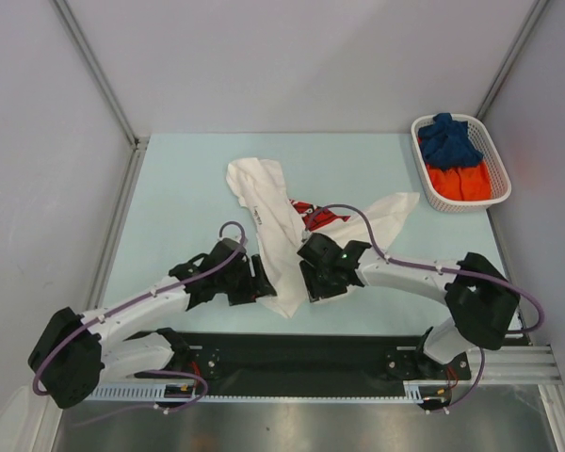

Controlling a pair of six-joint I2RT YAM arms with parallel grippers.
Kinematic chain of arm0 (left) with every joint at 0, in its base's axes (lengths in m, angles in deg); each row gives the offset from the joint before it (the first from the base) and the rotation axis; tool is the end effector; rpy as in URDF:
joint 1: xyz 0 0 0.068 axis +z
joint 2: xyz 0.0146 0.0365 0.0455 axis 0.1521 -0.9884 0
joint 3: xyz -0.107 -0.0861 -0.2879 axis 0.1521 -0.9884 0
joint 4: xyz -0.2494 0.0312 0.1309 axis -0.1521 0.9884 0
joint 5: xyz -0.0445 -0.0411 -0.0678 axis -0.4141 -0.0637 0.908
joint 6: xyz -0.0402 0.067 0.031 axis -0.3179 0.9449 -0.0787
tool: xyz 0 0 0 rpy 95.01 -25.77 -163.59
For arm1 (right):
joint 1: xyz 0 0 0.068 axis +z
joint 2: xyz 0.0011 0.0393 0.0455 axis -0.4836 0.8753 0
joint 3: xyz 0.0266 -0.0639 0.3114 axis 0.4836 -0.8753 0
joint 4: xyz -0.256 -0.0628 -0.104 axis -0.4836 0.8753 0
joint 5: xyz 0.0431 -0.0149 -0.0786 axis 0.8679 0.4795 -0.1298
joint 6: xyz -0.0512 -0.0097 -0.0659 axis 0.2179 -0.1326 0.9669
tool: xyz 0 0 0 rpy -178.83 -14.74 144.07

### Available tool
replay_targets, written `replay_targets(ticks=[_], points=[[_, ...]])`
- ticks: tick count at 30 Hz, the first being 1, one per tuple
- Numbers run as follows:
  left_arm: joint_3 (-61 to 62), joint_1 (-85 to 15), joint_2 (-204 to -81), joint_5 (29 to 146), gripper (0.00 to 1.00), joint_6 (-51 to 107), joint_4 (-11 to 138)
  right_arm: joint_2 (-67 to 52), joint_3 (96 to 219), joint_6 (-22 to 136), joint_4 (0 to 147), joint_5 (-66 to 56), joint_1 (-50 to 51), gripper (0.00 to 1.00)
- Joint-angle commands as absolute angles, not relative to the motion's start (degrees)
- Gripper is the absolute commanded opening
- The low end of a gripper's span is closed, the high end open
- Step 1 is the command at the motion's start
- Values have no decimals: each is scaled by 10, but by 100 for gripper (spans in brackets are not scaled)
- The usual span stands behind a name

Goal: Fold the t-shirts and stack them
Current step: Flatten the tshirt out

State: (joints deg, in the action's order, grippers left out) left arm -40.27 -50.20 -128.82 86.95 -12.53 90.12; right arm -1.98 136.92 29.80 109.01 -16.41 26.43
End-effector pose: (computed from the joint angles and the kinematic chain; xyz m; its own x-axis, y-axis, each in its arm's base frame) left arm 0.1566 -0.1517 0.1842 -0.9385 -0.2170 -0.2687 -0.0452 0.8485 -0.5273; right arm 0.1846 0.2589 0.1993 -0.8876 -0.3011 -0.3486 -0.3745 0.9123 0.1655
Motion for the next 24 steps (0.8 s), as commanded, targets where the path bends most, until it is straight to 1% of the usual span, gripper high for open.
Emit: replay_targets(ticks=[1,6,9,10,12,13,14,18,20,21,22,24], points=[[-389,-511,-1304,877,71,-177,816,18,1378,284,1046,-194,265,53],[-368,-512,-1294,854,70,-175,845,56,1381,280,1044,-204,269,49],[-376,-512,-1277,847,70,-175,861,67,1383,272,1057,-213,268,40],[-380,-512,-1274,849,69,-176,864,59,1391,269,1068,-234,268,30],[-381,-515,-1272,853,69,-180,865,34,1396,258,1108,-256,265,19],[-379,-520,-1274,852,69,-180,865,20,1397,256,1119,-272,260,8],[-377,-530,-1276,852,69,-183,864,-17,1398,255,1135,-278,253,1],[-366,-559,-1310,854,70,-195,844,-116,1397,285,1224,-290,183,0],[-355,-570,-1338,858,70,-200,837,-150,1398,312,1255,-286,116,0],[-350,-573,-1348,860,70,-201,831,-180,1400,331,1256,-275,92,0],[-346,-577,-1366,859,72,-202,829,-191,1402,378,1260,-250,43,0],[-333,-588,-1380,858,75,-203,825,-213,1411,408,1257,-246,5,0]])
